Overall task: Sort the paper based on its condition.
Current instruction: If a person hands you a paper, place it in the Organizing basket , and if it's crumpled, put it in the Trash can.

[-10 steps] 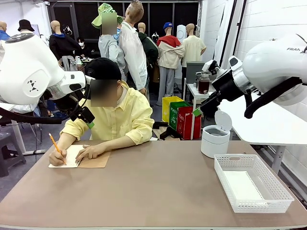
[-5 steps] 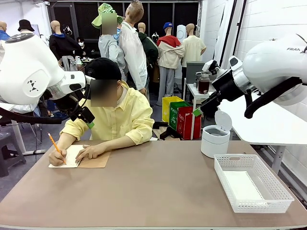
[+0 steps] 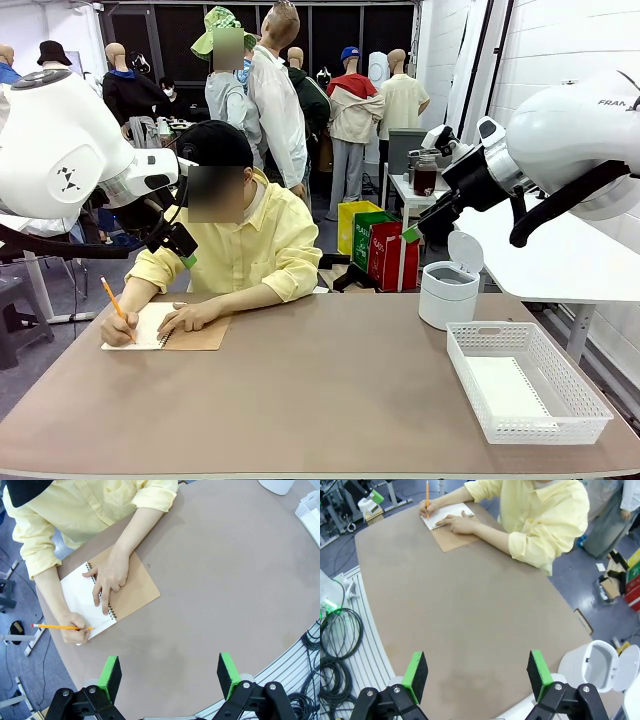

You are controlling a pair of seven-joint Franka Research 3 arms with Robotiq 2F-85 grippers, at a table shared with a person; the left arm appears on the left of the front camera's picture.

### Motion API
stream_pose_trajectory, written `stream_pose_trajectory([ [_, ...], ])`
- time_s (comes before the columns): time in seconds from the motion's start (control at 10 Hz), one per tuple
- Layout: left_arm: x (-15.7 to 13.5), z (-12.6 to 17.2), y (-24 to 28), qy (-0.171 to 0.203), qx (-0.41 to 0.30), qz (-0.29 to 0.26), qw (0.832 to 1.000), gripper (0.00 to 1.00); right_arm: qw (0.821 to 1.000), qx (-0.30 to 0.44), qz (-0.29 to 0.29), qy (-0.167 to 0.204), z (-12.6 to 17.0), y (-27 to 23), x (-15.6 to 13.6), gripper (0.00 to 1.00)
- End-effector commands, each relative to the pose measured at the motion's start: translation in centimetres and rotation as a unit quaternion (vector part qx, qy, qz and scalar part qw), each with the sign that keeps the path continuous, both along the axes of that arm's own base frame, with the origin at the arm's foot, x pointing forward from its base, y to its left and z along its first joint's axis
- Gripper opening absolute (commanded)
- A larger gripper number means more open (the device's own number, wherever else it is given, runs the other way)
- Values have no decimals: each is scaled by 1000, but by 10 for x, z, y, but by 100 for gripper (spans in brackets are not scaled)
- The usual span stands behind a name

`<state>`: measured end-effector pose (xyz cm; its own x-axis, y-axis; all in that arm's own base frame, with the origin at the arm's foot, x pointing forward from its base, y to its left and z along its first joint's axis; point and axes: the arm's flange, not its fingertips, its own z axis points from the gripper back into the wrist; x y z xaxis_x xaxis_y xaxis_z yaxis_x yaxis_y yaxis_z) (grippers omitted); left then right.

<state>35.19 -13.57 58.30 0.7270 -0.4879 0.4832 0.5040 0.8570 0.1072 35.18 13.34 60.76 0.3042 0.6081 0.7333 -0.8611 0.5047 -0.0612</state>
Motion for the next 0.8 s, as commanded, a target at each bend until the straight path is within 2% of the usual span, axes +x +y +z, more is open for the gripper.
stream_pose_trajectory([
  [0.0, 0, 0, 1, -2, -2, -1, 1000, 100, 1000, -4, 4, 1, -1, 0, 0, 100],
  [0.7, 0, 0, 1, -2, -2, -1, 1000, 100, 1000, -4, 4, 1, -1, 0, 0, 100],
])
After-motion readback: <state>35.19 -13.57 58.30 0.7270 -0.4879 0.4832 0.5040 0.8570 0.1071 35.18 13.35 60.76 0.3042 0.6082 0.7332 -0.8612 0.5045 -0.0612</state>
